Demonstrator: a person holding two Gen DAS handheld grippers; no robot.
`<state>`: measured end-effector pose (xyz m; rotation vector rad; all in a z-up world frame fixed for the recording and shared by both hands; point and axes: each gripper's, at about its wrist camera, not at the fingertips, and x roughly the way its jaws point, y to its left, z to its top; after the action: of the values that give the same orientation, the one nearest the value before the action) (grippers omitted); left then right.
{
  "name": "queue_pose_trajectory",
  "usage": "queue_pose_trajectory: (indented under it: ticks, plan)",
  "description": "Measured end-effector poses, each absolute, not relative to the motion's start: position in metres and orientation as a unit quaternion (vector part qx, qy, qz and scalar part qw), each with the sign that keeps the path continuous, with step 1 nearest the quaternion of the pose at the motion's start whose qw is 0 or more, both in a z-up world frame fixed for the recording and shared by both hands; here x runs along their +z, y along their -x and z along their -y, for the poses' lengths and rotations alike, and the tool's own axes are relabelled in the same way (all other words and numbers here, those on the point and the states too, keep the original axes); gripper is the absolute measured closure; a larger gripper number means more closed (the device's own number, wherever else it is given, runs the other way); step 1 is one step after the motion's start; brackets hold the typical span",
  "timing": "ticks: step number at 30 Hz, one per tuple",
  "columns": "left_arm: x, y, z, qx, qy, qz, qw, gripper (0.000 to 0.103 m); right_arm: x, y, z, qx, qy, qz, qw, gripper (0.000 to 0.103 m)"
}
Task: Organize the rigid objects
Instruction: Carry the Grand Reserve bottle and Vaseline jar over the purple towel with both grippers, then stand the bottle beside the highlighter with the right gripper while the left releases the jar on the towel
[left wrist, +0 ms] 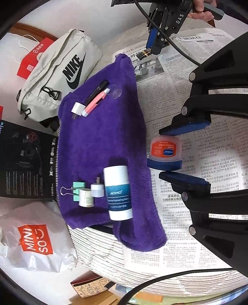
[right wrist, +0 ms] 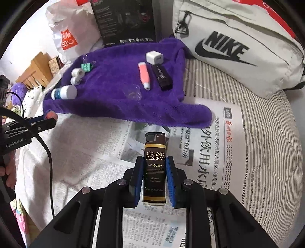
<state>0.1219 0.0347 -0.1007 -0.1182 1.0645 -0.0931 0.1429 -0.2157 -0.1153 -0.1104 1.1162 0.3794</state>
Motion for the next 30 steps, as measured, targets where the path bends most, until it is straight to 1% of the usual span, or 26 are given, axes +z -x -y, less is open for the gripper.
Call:
queue_pose_trajectory:
  ticks: [13,22,30]
  plan:
    - [-0.081,-0.135,-0.050,-0.037,0.056,-0.494,0.867,0.067,-0.079,-0.165,0.176,0.218,0.057,-0.492,0.841,0.080]
    - [-0.073,-0.155,-0.068,-0.026,0.058,-0.486,0.872,0.067,-0.079,-0.208,0.156,0.225,0.049,-0.490,0.841,0.080]
    - [-0.078,-0.171,-0.081,-0.017,0.066,-0.489,0.870,0.067,-0.089,-0.258,0.138,0.225,0.046,-0.494,0.838,0.080]
